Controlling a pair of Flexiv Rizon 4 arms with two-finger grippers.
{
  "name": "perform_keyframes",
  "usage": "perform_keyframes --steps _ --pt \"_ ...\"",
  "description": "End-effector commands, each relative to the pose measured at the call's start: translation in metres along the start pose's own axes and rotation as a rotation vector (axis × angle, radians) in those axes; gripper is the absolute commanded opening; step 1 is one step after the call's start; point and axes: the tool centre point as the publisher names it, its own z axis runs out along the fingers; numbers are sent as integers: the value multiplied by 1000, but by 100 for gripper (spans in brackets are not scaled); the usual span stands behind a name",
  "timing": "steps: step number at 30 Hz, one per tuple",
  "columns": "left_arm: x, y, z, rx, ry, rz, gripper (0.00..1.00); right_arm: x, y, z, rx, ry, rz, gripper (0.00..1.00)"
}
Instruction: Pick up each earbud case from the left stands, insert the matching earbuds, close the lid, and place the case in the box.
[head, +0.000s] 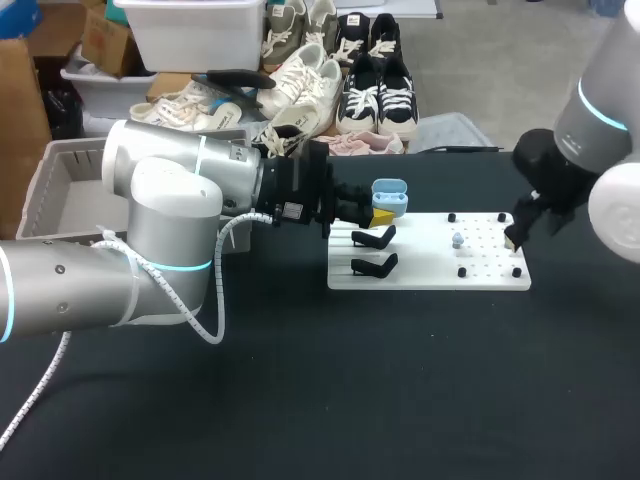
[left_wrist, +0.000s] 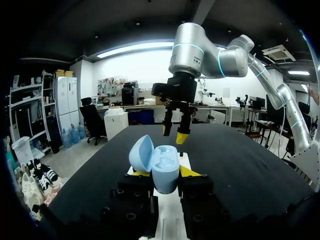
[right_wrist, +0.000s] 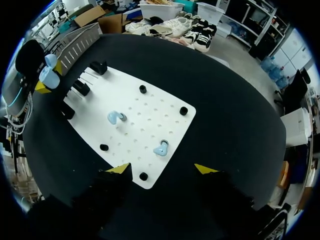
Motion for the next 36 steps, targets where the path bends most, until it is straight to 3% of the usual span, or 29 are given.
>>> perform_keyframes --steps 1,9,12,24,36 --pt "1 0 0 -1 -2 1 0 -13 -1 2 -5 56 -4 67" --pt "1 0 0 -1 -2 1 0 -14 5 7 16 84 -11 61" --pt "1 0 0 -1 -2 1 0 -11 6 11 23 82 -3 50" --pt "1 0 0 -1 -2 1 0 -2 9 21 31 69 30 45" --pt "1 0 0 -1 -2 1 0 -6 6 26 32 75 40 44"
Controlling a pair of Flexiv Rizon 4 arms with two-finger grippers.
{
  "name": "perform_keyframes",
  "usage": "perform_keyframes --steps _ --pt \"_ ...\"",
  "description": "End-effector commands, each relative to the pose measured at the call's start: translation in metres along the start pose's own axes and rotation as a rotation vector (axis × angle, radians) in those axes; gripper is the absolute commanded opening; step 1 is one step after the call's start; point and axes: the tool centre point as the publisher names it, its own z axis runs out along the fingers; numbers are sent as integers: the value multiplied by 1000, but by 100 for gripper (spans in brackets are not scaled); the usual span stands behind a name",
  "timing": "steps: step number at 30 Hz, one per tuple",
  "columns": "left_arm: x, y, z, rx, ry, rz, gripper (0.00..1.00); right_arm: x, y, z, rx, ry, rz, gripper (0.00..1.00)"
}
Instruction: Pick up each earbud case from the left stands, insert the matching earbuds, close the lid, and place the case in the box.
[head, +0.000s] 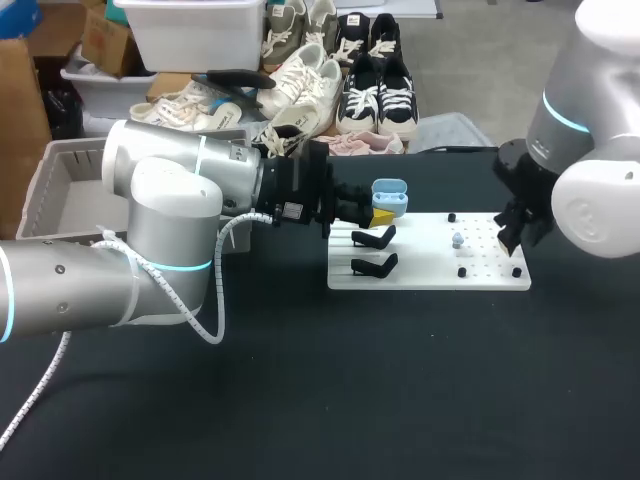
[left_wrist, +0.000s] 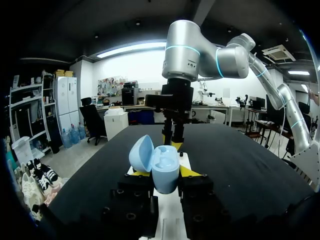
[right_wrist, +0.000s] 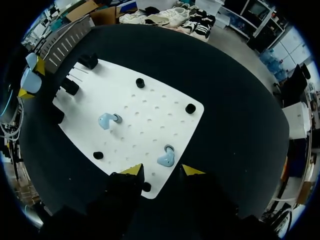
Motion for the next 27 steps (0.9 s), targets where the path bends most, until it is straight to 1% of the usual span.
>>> perform_keyframes --steps 1,5,13,18,27 --pt "1 0 0 -1 -2 1 0 -3 0 2 5 1 5 44" --pt "1 0 0 -1 -2 1 0 -6 -3 1 7 -1 8 45" --pt "1 0 0 -1 -2 1 0 -7 -4 0 10 -1 17 44" --pt "1 0 0 -1 -2 1 0 -8 -2 0 11 4 21 39" --pt "1 0 0 -1 -2 1 0 -8 -1 -2 18 10 30 36"
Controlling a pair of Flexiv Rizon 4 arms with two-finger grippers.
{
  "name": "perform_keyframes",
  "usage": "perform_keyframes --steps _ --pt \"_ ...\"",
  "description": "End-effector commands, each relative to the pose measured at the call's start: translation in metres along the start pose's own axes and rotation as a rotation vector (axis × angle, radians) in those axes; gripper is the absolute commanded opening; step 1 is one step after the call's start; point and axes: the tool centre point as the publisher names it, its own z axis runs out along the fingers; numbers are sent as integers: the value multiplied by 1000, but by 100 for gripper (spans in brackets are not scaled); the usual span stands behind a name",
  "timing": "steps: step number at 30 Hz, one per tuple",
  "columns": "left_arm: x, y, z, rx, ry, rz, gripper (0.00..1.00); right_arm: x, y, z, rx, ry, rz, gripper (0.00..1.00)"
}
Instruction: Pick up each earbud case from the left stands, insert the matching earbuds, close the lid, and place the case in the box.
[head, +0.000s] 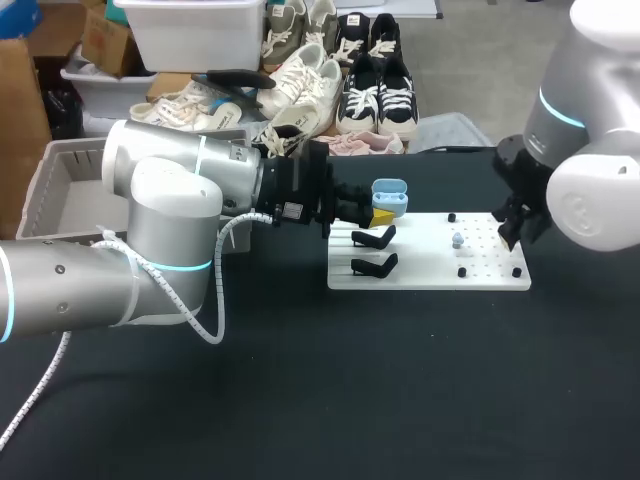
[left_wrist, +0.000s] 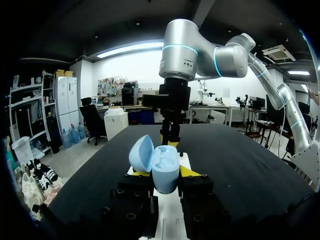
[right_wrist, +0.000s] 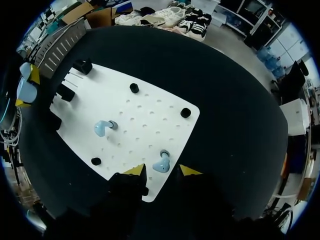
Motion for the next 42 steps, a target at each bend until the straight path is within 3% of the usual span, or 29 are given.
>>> perform_keyframes --steps 1,4,31,35,38,42 --pt "1 0 0 -1 -2 1 0 -1 2 0 6 6 3 35" --pt "1 0 0 -1 -2 1 0 -2 3 2 4 7 4 28" --pt "1 0 0 -1 -2 1 0 -2 1 8 4 20 22 26" --pt "1 0 0 -1 -2 1 0 -2 1 8 6 22 24 24" --pt "1 0 0 -1 -2 1 0 -3 1 8 7 23 24 16" --pt "1 0 0 -1 -2 1 0 -3 0 8 6 25 25 16"
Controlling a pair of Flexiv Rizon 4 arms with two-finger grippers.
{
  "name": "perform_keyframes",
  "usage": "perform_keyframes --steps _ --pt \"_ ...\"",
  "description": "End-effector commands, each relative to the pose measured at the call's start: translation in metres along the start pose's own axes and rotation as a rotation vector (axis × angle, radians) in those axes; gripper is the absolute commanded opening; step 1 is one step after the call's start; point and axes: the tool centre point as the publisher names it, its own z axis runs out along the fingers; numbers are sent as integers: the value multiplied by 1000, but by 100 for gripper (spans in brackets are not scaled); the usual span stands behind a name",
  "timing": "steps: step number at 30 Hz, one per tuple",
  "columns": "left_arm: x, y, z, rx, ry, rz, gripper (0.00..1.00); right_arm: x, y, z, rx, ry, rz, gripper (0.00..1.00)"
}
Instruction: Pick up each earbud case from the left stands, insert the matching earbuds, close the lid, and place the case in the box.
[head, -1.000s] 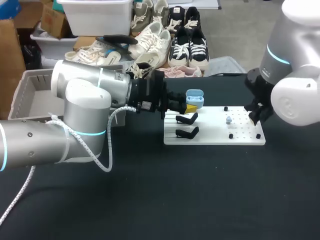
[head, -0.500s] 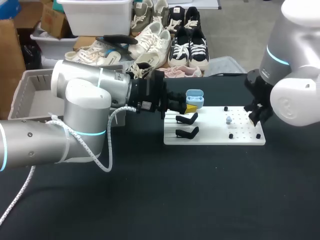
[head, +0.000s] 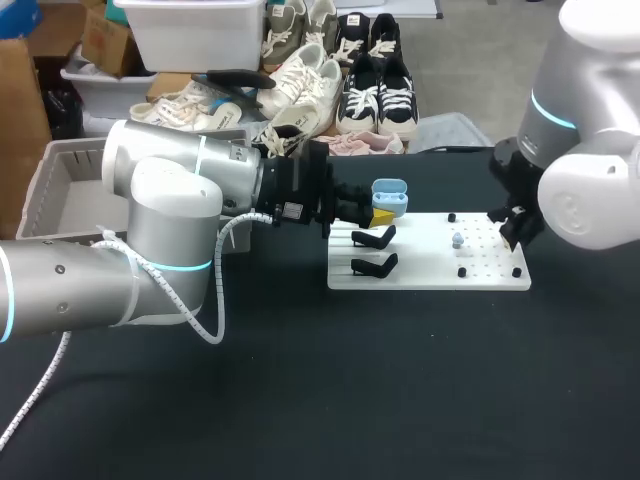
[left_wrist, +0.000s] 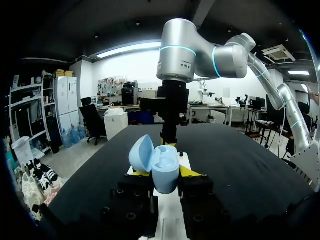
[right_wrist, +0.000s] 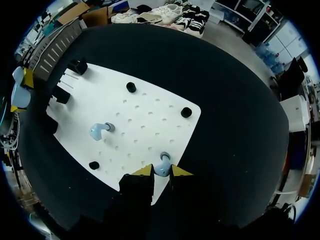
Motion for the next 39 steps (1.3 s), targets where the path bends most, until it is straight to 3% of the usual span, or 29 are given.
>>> perform_keyframes --steps 1,4,7,28,39 --pt "1 0 0 -1 -2 1 0 -1 0 1 0 4 1 16" --pt "1 0 0 -1 -2 1 0 -2 0 1 1 6 1 13" --pt "1 0 0 -1 -2 1 0 -2 0 1 4 8 4 0" --pt "1 0 0 -1 -2 1 0 13 20 -43 18 -9 -55 0" --pt "1 0 0 -1 -2 1 0 19 16 -54 17 -38 -90 0"
